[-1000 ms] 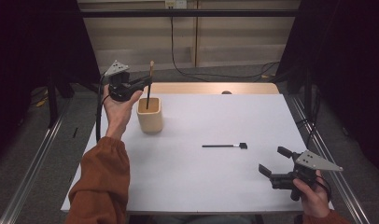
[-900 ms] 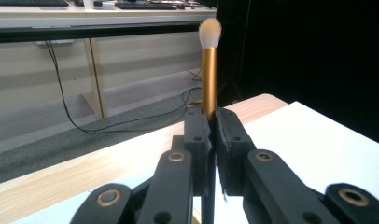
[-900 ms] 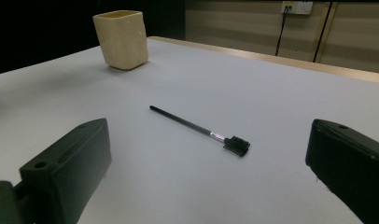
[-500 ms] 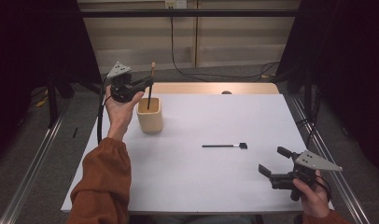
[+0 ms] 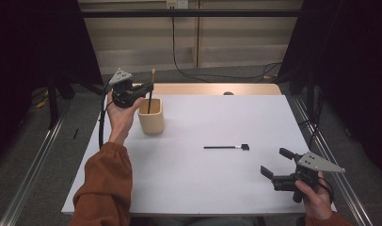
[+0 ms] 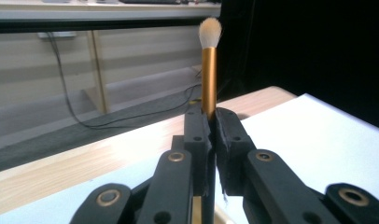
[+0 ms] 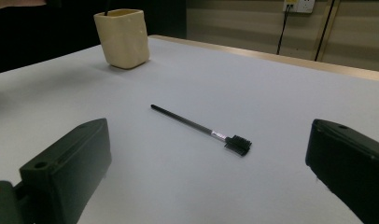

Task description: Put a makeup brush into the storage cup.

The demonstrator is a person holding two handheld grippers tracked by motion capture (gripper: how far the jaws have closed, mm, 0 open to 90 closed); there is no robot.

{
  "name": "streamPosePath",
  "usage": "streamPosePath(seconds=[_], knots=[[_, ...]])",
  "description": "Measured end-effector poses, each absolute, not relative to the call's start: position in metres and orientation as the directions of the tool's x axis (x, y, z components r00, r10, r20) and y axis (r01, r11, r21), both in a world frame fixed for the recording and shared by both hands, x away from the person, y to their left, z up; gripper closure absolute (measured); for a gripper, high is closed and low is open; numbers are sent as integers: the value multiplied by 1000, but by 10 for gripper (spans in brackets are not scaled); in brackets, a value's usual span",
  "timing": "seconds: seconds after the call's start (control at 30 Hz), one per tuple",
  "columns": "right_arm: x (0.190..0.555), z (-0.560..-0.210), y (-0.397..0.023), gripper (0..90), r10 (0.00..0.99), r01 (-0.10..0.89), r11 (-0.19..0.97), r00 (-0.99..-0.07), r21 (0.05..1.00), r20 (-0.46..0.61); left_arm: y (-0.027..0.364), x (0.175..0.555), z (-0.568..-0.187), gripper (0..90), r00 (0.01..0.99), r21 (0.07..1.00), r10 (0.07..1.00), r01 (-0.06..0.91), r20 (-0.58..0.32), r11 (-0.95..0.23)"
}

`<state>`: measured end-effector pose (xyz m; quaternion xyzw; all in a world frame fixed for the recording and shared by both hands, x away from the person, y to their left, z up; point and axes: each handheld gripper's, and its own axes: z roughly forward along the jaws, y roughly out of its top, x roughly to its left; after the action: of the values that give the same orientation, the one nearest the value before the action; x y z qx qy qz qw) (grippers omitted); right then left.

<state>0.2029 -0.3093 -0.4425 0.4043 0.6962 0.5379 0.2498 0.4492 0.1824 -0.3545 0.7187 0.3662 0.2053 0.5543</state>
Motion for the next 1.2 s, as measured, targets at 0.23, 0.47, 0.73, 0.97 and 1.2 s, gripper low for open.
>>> streamPosePath(seconds=[0.23,0.47,0.73,0.97,1.2], knots=[[202,-442,-310,0,831,294,96,-549,951,86,183,451,-364,841,646,944,754,308,-118,-116],[202,-442,-310,0,830,293,97,-551,951,85,186,451,-373,841,630,938,768,322,-112,-127],[202,-442,-310,0,830,293,97,-551,951,85,188,449,-383,841,636,934,761,336,-129,-123],[202,-442,-309,0,829,291,97,-552,952,84,190,448,-387,840,635,932,763,336,-119,-134],[202,-443,-309,0,831,293,101,-550,951,81,191,448,-393,838,624,924,771,358,-129,-135]])
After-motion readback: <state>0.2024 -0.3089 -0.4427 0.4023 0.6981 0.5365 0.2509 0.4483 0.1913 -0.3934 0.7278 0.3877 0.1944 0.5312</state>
